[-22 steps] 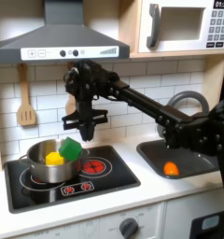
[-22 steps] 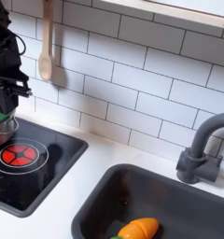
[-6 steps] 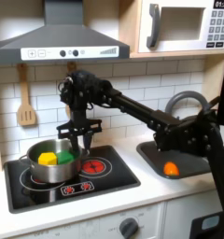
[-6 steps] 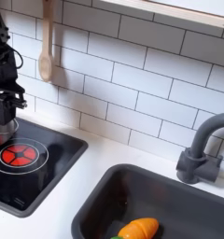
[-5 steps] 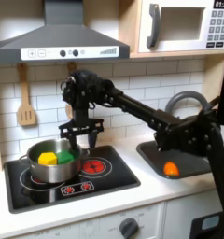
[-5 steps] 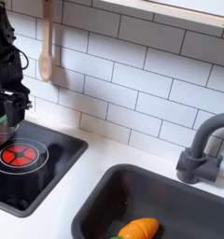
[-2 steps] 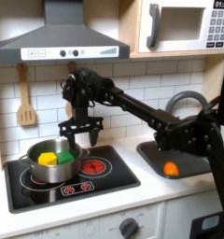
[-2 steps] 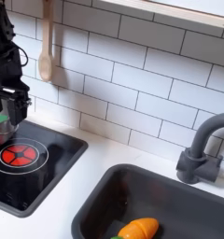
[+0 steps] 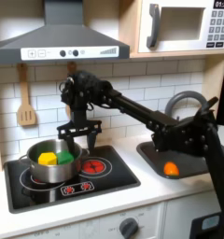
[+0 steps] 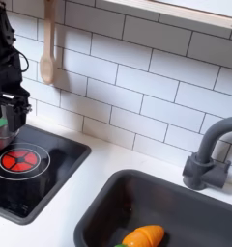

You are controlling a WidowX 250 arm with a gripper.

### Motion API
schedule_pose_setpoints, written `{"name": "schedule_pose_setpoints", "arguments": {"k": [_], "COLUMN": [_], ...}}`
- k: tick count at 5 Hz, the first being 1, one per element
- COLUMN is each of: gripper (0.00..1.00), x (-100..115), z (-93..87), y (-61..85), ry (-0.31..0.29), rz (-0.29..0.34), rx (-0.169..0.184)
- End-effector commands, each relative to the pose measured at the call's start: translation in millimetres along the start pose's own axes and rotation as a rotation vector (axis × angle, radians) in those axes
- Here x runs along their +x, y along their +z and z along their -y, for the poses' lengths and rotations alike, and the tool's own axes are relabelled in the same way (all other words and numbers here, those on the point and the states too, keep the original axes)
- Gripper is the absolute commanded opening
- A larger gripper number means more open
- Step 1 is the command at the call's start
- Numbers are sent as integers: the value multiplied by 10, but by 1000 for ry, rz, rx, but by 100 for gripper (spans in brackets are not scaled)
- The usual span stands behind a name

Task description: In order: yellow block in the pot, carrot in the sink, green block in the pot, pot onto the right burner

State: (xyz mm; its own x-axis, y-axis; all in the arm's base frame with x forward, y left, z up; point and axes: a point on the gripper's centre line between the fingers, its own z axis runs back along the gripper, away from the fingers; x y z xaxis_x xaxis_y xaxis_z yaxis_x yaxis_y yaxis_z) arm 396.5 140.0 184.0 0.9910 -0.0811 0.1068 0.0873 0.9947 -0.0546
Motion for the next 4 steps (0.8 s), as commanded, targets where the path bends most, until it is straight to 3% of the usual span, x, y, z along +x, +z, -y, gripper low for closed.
{"name": "schedule_pose_setpoints", "arguments": {"k": [1,2,3,4], "gripper": [73,52,0,0], "x": [79,99,91,107], "z": [-28,-60,-62,-25], "y": [-73,-92,-96,-79], "ry": [12,21,28,22], "rz": [-11,-11,-10,-5], "rx": [6,9,7,7]}}
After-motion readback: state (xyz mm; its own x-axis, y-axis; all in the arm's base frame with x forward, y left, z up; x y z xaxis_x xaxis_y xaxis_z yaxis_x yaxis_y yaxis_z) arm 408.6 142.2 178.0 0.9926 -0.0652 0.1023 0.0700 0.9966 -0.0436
